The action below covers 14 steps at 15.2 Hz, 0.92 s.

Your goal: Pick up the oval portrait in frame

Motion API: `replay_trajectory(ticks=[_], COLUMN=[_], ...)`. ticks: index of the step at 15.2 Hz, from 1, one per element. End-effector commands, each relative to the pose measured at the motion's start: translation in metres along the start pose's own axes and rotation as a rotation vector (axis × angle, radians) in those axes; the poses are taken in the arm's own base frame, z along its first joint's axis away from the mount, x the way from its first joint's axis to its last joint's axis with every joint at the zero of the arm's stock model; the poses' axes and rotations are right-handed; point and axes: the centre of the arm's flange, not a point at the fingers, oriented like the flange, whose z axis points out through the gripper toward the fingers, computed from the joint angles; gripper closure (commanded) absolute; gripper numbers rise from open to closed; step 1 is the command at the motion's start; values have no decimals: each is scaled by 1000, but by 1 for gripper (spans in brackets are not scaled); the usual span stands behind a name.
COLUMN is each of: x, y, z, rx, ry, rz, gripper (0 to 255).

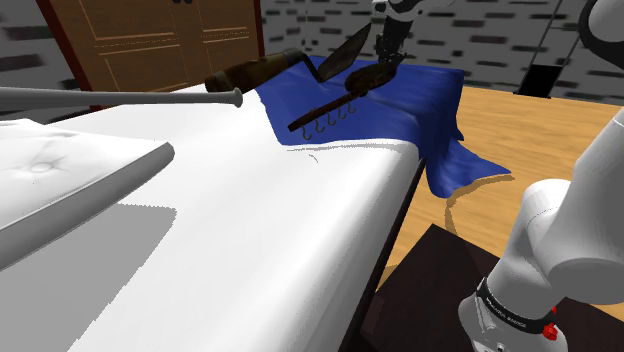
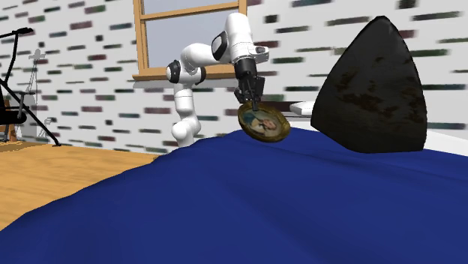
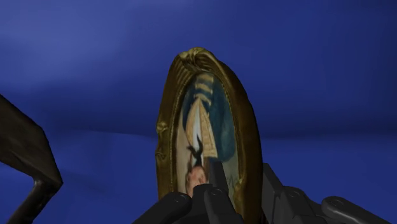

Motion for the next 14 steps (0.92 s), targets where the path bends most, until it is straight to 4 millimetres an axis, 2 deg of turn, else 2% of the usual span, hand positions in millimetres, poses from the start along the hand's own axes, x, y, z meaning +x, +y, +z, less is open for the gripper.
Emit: replay_trajectory(ticks=[1,12,14], x=[-1,-5,-5], y=[3,23,23], z=[-9,-64,-64], rx=[0,0,0], ry=[0,0,0], rz=[0,0,-1], gripper=[255,255,255])
